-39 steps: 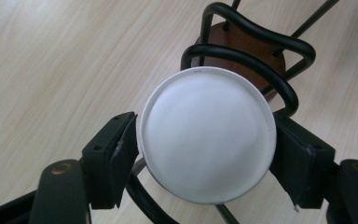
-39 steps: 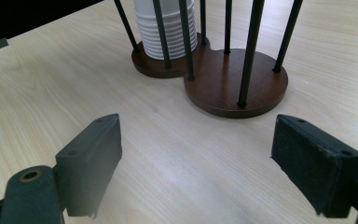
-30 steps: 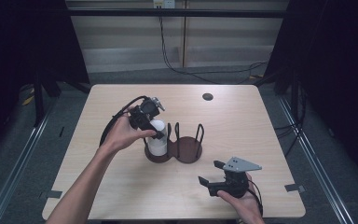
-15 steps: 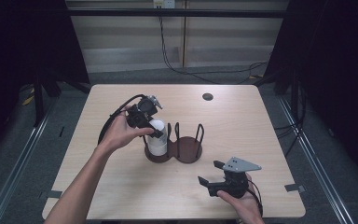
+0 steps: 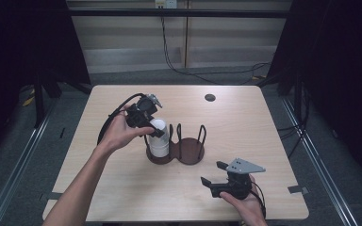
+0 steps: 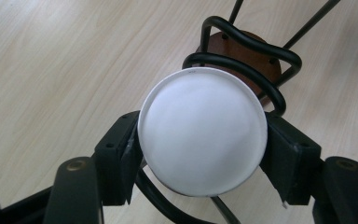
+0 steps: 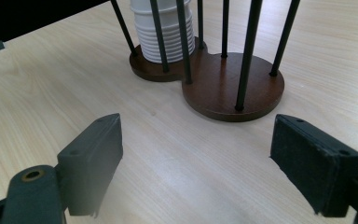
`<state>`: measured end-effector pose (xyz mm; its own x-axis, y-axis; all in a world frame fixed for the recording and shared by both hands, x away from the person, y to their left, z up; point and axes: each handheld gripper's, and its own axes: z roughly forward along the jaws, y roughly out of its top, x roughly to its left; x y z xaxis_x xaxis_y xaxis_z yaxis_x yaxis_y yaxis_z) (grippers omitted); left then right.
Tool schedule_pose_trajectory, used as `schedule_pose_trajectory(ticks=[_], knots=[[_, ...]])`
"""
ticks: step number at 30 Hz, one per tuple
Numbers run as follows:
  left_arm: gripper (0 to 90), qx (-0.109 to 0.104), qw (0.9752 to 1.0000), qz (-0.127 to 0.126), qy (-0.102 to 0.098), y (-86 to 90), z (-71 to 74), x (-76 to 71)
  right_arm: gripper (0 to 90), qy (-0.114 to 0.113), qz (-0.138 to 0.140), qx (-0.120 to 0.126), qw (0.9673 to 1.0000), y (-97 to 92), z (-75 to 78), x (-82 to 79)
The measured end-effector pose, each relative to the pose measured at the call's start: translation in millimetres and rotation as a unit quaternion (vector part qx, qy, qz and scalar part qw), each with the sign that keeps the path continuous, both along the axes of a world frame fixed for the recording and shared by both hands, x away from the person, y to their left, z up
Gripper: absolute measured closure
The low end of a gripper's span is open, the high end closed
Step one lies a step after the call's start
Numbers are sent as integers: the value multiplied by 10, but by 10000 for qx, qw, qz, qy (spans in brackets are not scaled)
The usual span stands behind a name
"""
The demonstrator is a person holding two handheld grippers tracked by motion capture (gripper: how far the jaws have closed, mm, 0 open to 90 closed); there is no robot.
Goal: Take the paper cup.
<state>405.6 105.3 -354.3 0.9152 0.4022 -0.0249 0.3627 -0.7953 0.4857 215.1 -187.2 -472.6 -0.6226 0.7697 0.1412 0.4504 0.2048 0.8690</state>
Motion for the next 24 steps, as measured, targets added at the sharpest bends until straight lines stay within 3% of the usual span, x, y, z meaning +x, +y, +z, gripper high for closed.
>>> schedule_pose_trajectory(ticks=[24], knots=[[362,-72,9995,-41,-310,55,234,-95,167,-40,-37,-28,10000,5,7,-2]])
